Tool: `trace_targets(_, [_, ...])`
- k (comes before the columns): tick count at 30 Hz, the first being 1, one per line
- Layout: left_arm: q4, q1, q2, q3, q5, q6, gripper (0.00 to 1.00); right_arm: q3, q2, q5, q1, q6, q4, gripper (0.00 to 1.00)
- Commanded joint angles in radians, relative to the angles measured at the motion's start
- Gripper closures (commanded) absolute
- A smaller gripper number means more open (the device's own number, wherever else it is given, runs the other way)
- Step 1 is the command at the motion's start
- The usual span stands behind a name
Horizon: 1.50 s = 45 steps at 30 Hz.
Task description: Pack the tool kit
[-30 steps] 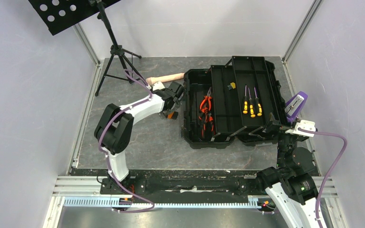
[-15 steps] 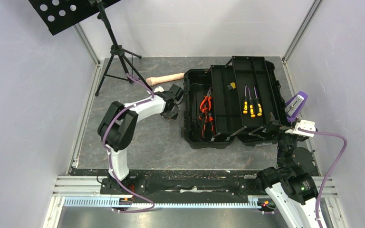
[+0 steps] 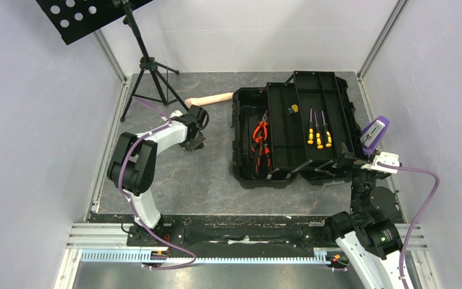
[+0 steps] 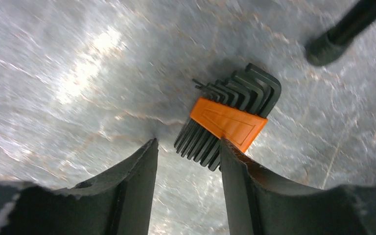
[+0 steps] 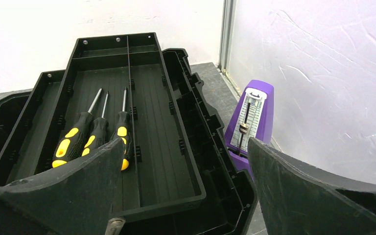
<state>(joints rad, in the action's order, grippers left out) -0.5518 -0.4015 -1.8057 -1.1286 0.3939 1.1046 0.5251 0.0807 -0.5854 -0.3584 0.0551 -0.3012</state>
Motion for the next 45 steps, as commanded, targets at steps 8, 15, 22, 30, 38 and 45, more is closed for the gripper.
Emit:
trace_targets(8, [0.02, 0.03, 0.112, -0.025, -0.054, -0.235, 0.28, 0.001, 0.009, -0.011, -0.008, 0.003, 0.035, 0.02])
trace_targets(15, [0.015, 0.032, 0.099, -0.085, -0.093, -0.332, 0.21, -0.005, 0.013, -0.005, -0.008, -0.001, 0.046, 0.02])
trace_targets(22, [-0.01, 0.047, -0.005, -0.156, -0.147, -0.379, 0.21, -0.001, 0.01, -0.009, -0.008, 0.003, 0.042, 0.02])
trace_targets(30, [-0.033, 0.083, -0.091, -0.194, -0.194, -0.391, 0.23, 0.002, 0.017, -0.006, -0.007, 0.004, 0.041, 0.02])
trace_targets(38, [-0.053, 0.093, -0.148, -0.226, -0.212, -0.409, 0.27, 0.006, 0.026, -0.001, -0.008, 0.002, 0.041, 0.02])
trace_targets(45, [-0.081, 0.096, -0.174, -0.246, -0.218, -0.425, 0.33, 0.009, 0.029, -0.001, -0.009, 0.0, 0.042, 0.02])
